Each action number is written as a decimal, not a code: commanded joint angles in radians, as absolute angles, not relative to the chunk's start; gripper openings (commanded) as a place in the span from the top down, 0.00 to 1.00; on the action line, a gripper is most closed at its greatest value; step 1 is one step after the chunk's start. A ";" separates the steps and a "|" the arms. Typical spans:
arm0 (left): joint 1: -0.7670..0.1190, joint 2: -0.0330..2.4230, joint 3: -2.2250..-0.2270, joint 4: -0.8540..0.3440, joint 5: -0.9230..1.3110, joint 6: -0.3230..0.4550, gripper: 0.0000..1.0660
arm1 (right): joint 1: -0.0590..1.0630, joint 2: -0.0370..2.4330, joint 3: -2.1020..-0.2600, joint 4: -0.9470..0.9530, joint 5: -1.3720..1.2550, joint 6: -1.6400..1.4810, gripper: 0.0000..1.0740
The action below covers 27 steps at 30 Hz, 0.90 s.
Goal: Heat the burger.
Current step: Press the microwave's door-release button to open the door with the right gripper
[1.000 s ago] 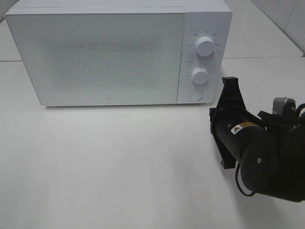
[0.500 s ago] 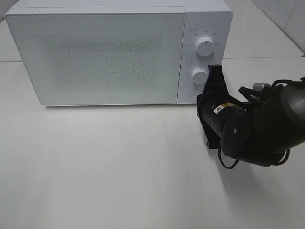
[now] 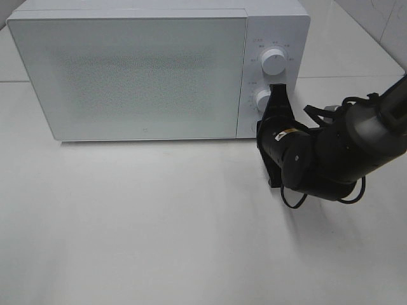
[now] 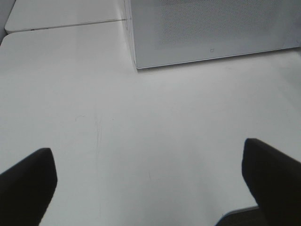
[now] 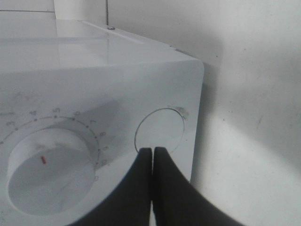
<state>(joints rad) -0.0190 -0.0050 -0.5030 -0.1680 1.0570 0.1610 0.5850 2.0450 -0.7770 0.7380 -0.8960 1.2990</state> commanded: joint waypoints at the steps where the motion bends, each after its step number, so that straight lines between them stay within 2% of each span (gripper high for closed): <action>1: -0.019 -0.025 -0.501 -0.169 1.042 0.153 0.06 | 0.574 2.059 -0.811 0.718 -0.876 1.293 1.00; 27: -0.019 -0.025 -0.501 -0.169 1.042 0.152 0.06 | 0.550 2.144 -0.922 0.750 -0.968 1.266 1.00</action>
